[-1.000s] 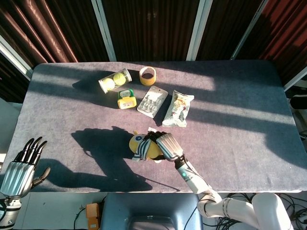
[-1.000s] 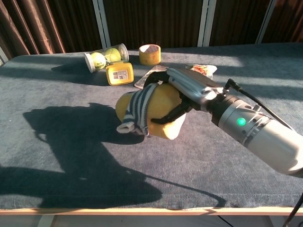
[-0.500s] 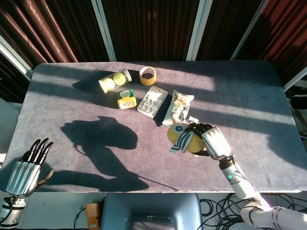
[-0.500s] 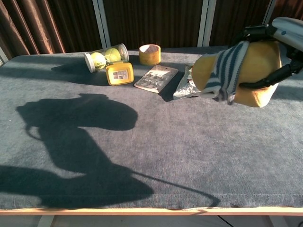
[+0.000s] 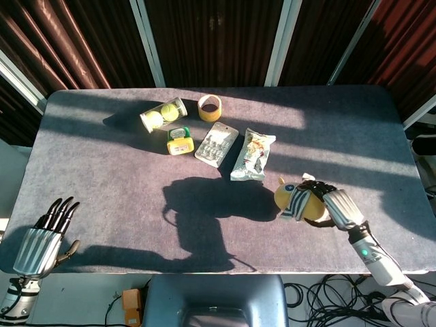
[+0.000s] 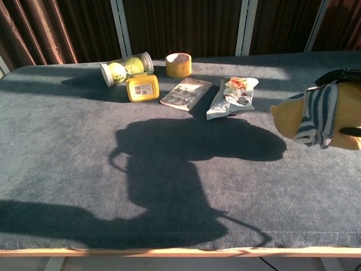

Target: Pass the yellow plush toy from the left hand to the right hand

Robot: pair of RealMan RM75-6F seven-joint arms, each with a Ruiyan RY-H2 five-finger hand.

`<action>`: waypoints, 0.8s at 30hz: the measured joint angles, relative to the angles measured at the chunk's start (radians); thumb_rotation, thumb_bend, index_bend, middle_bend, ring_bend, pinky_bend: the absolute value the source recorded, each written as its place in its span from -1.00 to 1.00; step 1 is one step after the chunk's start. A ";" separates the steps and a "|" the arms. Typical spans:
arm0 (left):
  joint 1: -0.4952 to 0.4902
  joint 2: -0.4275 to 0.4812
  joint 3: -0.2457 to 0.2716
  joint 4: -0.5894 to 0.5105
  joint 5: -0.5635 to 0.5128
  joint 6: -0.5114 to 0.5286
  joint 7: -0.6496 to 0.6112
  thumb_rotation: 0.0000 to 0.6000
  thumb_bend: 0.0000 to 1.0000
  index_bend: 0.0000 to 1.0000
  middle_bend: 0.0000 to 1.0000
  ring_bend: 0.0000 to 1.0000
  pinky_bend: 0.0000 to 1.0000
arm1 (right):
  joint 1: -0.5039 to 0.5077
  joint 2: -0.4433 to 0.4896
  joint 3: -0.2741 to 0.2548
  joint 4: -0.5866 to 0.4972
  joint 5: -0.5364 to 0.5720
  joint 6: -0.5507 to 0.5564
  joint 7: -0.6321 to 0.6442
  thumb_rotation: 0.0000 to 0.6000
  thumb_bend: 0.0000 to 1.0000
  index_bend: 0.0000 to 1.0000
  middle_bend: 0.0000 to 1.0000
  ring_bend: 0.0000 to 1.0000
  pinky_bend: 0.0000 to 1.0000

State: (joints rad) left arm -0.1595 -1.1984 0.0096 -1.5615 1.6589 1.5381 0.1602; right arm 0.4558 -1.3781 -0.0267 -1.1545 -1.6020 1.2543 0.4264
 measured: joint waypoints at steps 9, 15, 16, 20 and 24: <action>0.004 0.001 -0.003 0.002 0.006 0.008 -0.011 1.00 -0.44 -1.00 -0.92 -0.92 -0.33 | -0.031 0.100 -0.030 -0.106 -0.026 0.030 0.003 1.00 -0.78 -1.00 -1.00 -1.00 -0.87; 0.012 0.000 0.001 0.004 0.017 0.020 -0.004 1.00 -0.44 -1.00 -0.91 -0.92 -0.32 | -0.090 0.241 -0.047 -0.316 -0.024 0.095 -0.096 1.00 -0.78 -1.00 -1.00 -1.00 -0.86; 0.015 -0.001 0.002 0.006 0.021 0.025 -0.001 1.00 -0.44 -1.00 -0.91 -0.92 -0.32 | -0.107 0.268 -0.049 -0.356 -0.017 0.108 -0.135 1.00 -0.78 -1.00 -1.00 -1.00 -0.86; 0.028 -0.004 0.006 0.008 0.026 0.040 0.012 1.00 -0.44 -1.00 -0.91 -0.92 -0.32 | -0.180 0.328 -0.051 -0.456 0.016 0.186 -0.284 1.00 -0.78 -1.00 -1.00 -1.00 -0.86; 0.041 -0.006 0.007 0.002 0.022 0.050 0.038 1.00 -0.44 -1.00 -0.91 -0.92 -0.32 | -0.270 0.326 -0.045 -0.474 0.030 0.314 -0.351 1.00 -0.78 -0.99 -1.00 -1.00 -0.86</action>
State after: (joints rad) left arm -0.1190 -1.2048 0.0164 -1.5598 1.6809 1.5879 0.1986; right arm 0.1857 -1.0517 -0.0713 -1.6280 -1.5716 1.5687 0.0753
